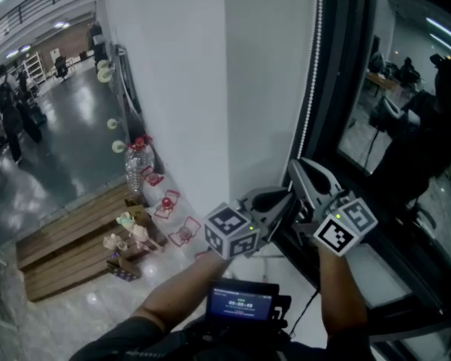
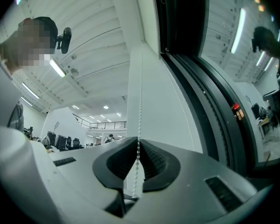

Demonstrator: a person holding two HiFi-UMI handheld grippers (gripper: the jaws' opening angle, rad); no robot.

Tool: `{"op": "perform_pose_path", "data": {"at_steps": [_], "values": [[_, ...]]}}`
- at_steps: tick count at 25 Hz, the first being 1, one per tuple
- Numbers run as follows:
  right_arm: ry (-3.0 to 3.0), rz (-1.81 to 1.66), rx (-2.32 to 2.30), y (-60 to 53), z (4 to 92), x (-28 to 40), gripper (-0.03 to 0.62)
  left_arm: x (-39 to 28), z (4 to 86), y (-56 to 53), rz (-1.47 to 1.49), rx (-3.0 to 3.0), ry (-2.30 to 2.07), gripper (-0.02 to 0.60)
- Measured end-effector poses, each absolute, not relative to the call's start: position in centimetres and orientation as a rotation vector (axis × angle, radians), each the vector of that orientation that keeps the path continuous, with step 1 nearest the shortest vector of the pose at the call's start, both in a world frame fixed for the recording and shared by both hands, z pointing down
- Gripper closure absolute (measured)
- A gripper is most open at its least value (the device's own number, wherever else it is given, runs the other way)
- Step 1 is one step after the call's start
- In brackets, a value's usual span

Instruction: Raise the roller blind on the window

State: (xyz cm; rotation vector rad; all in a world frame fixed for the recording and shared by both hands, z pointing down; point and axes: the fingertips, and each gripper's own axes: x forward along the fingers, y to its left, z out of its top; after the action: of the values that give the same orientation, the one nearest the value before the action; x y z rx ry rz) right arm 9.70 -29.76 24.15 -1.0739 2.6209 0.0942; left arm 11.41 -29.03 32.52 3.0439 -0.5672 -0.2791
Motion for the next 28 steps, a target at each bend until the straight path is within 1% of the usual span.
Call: {"op": "perform_pose_path", "data": {"at_steps": [13,24,28], "values": [[2.687,0.122,-1.083,-29.7,25.3,9.4,0.582,11.3,33.4,-28.9,-0.228,3.079,-0.597,0.575],[2.760,0.012,-1.122,-29.7,30.6,9.8,0.583,12.3,38.4,-28.7,-0.101,2.994,-0.627,0.575],[2.771,-0.017,-1.136,-30.0,32.1,10.2,0.583,12.7,39.7,-28.6,-0.117,2.956,-0.656,0.575]]}}
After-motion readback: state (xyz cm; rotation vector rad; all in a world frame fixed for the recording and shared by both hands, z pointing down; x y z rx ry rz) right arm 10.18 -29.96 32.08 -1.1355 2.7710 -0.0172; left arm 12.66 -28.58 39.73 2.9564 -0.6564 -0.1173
